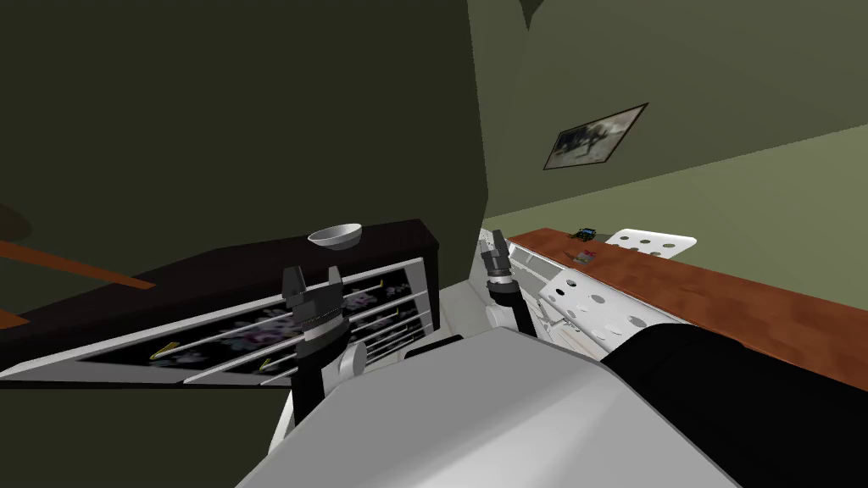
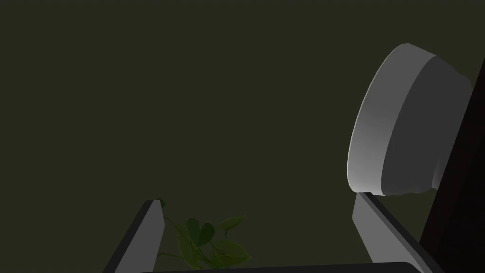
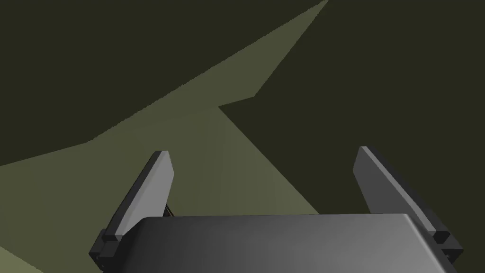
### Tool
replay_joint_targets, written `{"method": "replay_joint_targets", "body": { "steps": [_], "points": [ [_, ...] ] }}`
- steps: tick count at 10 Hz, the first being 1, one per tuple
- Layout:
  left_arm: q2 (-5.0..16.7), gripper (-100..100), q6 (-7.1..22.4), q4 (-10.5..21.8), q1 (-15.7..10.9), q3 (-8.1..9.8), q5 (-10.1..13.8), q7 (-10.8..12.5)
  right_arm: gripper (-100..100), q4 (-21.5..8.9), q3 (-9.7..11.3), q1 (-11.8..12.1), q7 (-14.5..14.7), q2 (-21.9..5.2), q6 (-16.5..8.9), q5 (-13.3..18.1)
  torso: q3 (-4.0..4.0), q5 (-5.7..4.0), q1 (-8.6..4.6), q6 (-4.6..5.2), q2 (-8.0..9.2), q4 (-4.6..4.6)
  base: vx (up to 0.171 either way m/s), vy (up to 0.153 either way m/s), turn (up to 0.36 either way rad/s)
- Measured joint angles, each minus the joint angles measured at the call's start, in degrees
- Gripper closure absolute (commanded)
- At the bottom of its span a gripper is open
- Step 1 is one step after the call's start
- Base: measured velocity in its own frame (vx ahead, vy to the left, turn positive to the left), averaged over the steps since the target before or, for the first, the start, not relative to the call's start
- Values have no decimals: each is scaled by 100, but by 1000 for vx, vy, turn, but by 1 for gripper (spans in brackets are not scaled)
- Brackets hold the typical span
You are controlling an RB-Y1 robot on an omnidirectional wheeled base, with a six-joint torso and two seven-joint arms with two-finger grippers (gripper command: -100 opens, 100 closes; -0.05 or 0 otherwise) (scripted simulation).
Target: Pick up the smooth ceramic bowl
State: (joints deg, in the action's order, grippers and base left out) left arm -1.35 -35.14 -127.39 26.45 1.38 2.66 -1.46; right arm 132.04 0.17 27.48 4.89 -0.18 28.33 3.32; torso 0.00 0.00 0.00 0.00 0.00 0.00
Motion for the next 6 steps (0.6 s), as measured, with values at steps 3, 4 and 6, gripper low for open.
{"method": "replay_joint_targets", "body": {
  "steps": [3,4,6],
  "points": [
    [373,-100,347,33,-511,79,-26,160,0,0,0,-1,0,0,0,0,22,5,22,0,38,9,-105,51,107],
    [501,-100,526,87,-712,109,-36,225,0,0,-1,-1,0,0,0,0,19,6,25,0,33,8,-79,63,129],
    [707,-100,825,189,-1015,165,-39,353,0,0,0,-1,0,0,0,0,12,5,20,1,21,5,-45,48,53]
  ]
}}
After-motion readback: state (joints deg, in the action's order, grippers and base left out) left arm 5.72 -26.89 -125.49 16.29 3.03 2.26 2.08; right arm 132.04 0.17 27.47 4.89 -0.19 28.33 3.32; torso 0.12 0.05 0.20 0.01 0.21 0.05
